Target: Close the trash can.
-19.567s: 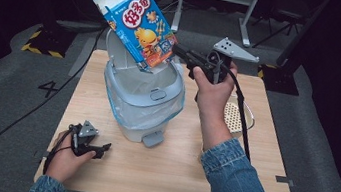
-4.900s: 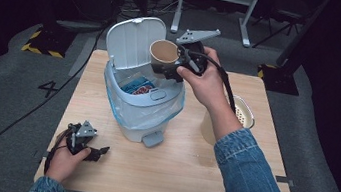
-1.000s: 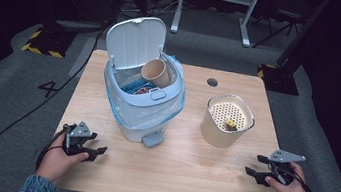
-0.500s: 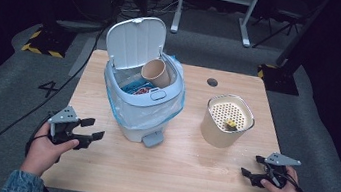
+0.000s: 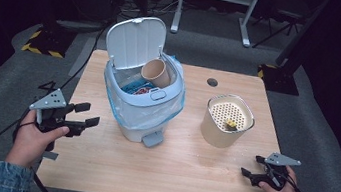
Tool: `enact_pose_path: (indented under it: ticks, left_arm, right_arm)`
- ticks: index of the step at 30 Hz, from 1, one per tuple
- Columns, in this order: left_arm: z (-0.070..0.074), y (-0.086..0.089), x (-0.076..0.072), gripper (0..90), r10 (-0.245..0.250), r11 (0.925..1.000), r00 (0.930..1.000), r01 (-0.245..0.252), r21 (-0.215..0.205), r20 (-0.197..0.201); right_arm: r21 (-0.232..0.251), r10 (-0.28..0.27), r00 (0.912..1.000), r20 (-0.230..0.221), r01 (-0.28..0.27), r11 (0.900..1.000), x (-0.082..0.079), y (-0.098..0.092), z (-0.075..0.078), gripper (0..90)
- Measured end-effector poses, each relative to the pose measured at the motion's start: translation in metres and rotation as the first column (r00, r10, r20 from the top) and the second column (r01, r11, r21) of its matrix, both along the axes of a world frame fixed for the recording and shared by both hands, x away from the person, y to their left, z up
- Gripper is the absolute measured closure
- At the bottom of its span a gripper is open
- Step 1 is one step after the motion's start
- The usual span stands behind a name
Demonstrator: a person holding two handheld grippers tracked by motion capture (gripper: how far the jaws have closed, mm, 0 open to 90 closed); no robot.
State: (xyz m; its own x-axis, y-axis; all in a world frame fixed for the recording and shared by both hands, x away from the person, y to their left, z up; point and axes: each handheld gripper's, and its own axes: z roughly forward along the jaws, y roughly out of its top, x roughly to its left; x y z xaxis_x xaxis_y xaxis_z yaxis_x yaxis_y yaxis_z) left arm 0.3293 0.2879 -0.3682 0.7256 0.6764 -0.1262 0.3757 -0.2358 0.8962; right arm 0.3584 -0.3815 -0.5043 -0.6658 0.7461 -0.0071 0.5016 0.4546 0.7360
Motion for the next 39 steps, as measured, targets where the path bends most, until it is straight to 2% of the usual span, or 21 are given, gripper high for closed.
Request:
enact_pose_path:
  ticks: [4,6,9,16,19,25,35,39]
  left_arm:
    - [0.024,0.006,0.005,35.7,0.001,1.0,0.9991,0.0,-0.008,0.042]
    - [0.036,0.008,0.009,36.0,0.004,0.9995,0.9984,-0.002,-0.032,0.056]
    - [0.051,0.011,0.014,36.2,0.005,0.999,0.9972,-0.002,-0.044,0.074]
    - [0.079,0.015,0.029,36.6,0.029,0.9955,0.9938,-0.019,-0.093,0.107]
    - [0.087,0.014,0.036,35.2,0.039,0.9944,0.9911,-0.026,-0.103,0.127]
    - [0.105,0.008,0.051,34.9,0.058,0.9909,0.9881,-0.04,-0.128,0.142]
    - [0.124,-0.003,0.077,34.0,0.091,0.9905,0.9828,-0.073,-0.116,0.161]
    - [0.127,-0.011,0.087,34.0,0.1,0.9906,0.9814,-0.083,-0.109,0.164]
  right_arm:
    - [0.001,0.003,1.0,-0.001,-0.003,1.0,0.0,0.0,0.0,14.4]
    - [0.001,0.003,1.0,-0.001,-0.003,1.0,0.0,0.0,0.0,14.4]
    - [0.001,0.003,1.0,-0.001,-0.003,1.0,0.0,0.0,0.0,14.4]
    - [0.001,0.003,1.0,-0.001,-0.003,1.0,0.0,0.0,0.0,14.4]
    - [0.003,0.003,1.0,-0.001,-0.003,1.0,0.0,0.0,0.0,15.0]
    - [0.006,0.008,1.0,-0.004,-0.008,1.0,0.001,-0.001,0.0,15.0]
    - [0.006,0.009,1.0,-0.003,-0.009,1.0,0.001,-0.001,0.0,15.0]
    - [0.006,0.009,1.0,-0.003,-0.009,1.0,0.001,-0.001,0.0,15.0]
